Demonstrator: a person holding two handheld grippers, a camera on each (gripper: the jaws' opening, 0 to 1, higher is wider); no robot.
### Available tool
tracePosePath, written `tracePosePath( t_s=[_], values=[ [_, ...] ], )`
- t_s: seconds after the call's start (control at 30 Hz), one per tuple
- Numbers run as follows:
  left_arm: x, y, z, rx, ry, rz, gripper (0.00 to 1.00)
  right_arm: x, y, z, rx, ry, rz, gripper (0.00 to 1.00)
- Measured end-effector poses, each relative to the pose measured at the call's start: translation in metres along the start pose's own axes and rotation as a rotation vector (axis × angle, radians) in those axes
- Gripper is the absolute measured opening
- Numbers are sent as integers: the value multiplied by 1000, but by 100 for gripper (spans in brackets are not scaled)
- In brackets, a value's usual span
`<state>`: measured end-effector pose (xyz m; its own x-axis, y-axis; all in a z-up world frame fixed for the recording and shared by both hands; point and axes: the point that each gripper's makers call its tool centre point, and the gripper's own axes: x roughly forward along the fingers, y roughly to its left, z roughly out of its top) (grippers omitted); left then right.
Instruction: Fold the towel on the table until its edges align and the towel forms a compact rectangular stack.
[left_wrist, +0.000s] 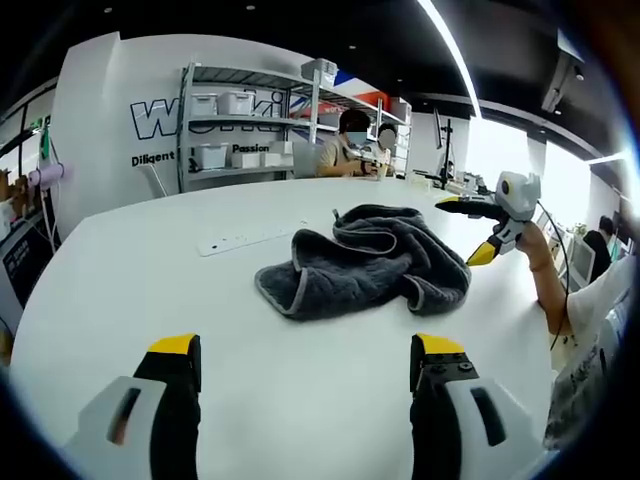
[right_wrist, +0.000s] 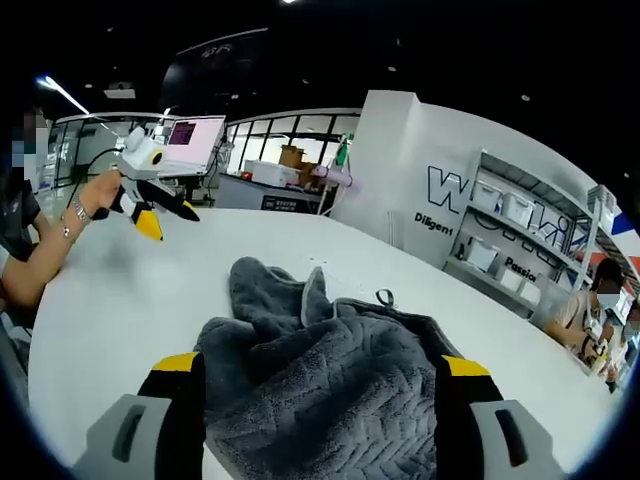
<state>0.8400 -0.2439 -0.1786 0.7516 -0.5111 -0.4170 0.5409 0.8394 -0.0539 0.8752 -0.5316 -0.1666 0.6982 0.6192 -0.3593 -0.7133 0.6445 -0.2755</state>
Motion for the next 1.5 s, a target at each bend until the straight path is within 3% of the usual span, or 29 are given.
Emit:
tracePosePath(
  t_s=[0.57,1.1,1.2,1.3,1.4,1.5],
  values=[
    [3,-2,-2,6,13,-6,91,0,2,-3,0,12,9,99],
    [11,2,-3,12,17,24,90,-18,-14,6,33,-44,-17,99],
    [18,5,-2,-9,0,30,90,-19,-11,10,34,-59,-6,99],
    [32,3,-11,-39,29,20,89,-21,-11,12,28,-65,-4,99],
    [41,4,-13,-19,41,53,89,-22,-10,13,27,-71,1,99],
    [54,-1,-9,-4,16,62,89,-22,-10,12,25,-67,-2,99]
  ],
)
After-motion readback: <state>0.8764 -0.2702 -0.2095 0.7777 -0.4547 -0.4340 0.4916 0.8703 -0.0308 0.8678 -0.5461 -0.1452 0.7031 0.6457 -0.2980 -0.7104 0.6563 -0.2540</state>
